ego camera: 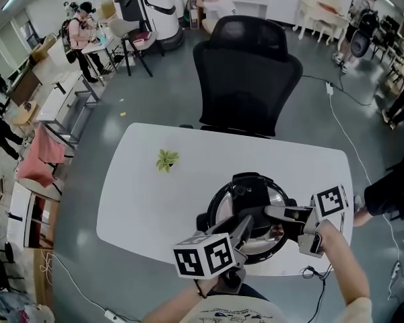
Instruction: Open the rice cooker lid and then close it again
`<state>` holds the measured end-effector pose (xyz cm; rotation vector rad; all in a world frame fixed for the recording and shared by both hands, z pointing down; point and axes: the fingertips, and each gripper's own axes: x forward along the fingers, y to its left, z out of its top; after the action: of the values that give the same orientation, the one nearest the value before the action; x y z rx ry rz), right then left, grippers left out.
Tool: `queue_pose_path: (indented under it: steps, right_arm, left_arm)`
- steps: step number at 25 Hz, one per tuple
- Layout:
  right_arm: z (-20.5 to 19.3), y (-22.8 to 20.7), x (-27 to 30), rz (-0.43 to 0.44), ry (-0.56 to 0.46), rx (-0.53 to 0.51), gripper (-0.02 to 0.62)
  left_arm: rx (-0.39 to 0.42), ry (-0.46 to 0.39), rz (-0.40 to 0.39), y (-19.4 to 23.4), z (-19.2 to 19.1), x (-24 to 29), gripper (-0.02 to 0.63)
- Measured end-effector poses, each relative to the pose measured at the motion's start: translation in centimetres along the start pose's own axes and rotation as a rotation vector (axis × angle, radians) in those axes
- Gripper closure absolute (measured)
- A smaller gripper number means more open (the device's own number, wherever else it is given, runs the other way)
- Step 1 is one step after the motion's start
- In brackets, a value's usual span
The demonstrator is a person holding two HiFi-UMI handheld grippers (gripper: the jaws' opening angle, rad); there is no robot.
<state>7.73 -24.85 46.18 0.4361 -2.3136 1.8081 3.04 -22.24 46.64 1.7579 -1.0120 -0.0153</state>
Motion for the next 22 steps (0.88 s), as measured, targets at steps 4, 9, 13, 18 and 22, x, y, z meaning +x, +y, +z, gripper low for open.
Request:
queue_pose_path:
  steps: [4, 9, 13, 18, 22]
  right_arm:
    - [0.0, 0.2, 0.0, -0.004, -0.011, 0.005, 0.463]
    - [0.1, 0.1, 0.0, -0.011, -0.031, -0.006, 0.462]
    - [0.3, -0.2, -0.1, -0.017, -0.053, -0.007, 0.460]
    - [0.2, 0.2, 0.0, -0.023, -0.077, -0.027, 0.454]
    - [0.0, 1.5, 0.5, -0.003, -0.124, -0.059, 0.446]
  left_arm:
    - [-0.003, 0.004, -0.006, 0.0, 0.0, 0.1, 0.457]
    - [-0.002, 0.003, -0.013, 0.0, 0.0, 0.1, 0.456]
    - [0.000, 0.016, -0.026, 0.1, 0.1, 0.5, 0.454]
    - [0.027, 0.026, -0.045, -0.1, 0.1, 0.2, 0.454]
    - [0.086, 0.048, -0.061, -0.3, 0.1, 0.0, 0.456]
